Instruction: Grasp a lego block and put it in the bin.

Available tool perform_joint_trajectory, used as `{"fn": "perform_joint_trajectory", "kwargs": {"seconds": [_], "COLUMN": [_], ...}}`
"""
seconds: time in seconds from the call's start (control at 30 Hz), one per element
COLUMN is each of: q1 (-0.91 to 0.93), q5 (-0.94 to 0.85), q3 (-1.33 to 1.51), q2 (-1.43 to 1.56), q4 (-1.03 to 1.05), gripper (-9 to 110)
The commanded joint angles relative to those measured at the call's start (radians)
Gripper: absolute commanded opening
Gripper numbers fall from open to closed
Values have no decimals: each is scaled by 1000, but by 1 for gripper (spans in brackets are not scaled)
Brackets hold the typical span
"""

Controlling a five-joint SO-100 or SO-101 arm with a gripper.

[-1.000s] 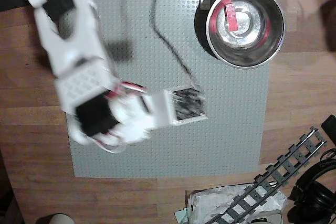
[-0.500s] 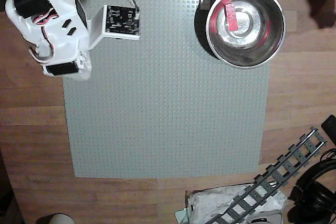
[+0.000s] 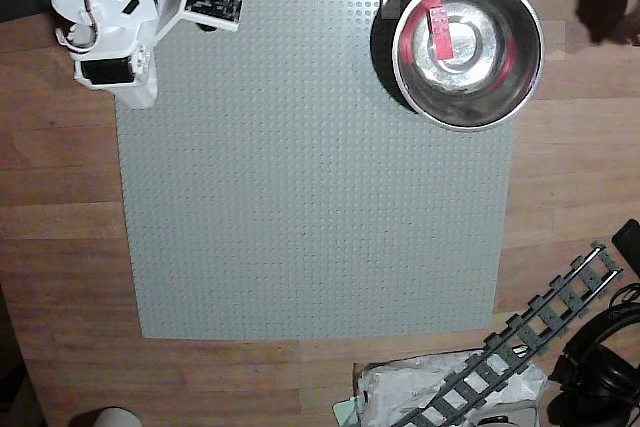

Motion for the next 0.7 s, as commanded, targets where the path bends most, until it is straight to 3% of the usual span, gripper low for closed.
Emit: {"fn": "perform_joint_trajectory", "kwargs": {"seconds": [0.0, 0.67], "q1": [9, 55], "q5": [-5, -6], "q3": [44, 422], "q2": [37, 40], "q4": [-5, -152], "gripper": [0, 0]}}
